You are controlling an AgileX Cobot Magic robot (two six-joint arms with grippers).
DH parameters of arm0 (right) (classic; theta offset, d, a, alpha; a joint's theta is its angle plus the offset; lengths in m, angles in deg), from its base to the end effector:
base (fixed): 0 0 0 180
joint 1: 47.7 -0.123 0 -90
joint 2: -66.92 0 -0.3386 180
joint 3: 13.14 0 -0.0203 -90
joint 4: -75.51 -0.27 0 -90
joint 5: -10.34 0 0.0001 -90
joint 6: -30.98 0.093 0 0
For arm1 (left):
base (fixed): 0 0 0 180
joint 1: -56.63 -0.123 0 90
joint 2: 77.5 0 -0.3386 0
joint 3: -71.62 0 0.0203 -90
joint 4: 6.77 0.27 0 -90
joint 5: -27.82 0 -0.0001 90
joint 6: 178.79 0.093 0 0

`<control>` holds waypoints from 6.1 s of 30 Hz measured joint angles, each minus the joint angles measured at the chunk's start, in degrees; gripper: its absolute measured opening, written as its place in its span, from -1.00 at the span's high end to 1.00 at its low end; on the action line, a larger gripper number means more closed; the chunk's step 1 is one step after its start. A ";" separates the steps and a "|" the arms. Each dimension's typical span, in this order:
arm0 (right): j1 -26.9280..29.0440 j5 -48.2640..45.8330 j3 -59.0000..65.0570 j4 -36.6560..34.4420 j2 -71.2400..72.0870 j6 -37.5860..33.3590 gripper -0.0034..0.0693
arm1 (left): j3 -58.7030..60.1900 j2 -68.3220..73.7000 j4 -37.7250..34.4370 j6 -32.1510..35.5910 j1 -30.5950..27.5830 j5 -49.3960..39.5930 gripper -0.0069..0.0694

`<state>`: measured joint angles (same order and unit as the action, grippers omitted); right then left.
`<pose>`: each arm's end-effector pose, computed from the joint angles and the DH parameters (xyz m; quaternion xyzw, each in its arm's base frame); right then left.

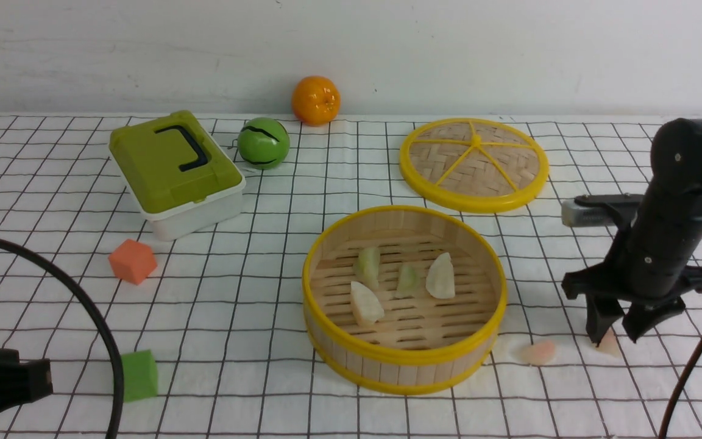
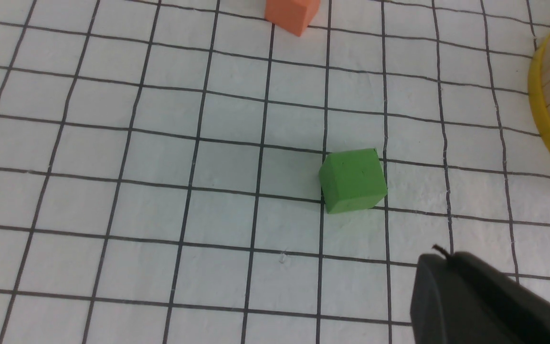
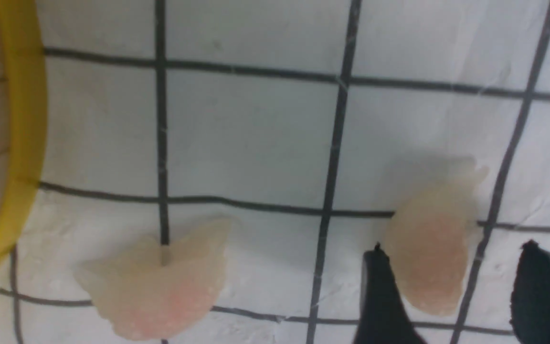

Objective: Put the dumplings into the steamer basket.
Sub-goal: Use the right arm to grab a dumpling, then use the right arm to put the dumpling into the steamer, then use the right arm to grab a dumpling, then use the right arm to put the dumpling into the steamer

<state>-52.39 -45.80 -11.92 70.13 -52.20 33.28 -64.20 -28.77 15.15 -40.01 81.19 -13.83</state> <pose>0.4119 0.0411 0.2074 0.0041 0.9987 0.0416 0.0282 0.1131 -0.0263 0.3232 -0.0498 0.9079 -0.0620 0.4115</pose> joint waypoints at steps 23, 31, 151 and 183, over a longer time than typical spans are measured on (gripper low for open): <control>0.07 7.84 5.70 0.57 3.62 2.60 0.01 | 0.00 0.00 -1.13 0.00 0.00 0.04 0.85; 0.07 11.50 5.72 0.62 3.43 3.02 -0.10 | 0.00 0.00 -1.13 0.05 0.00 -0.01 0.85; -11.30 23.60 15.45 -3.31 8.02 22.27 0.31 | 0.00 0.00 -2.79 0.05 0.00 -0.28 0.74; -23.18 6.36 -13.23 -1.13 4.86 0.40 0.55 | 0.00 0.00 -2.79 0.46 0.00 -0.11 0.70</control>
<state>-75.57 -39.44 -25.15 69.00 -47.34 33.68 -64.20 -28.77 12.37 -39.55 81.19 -13.94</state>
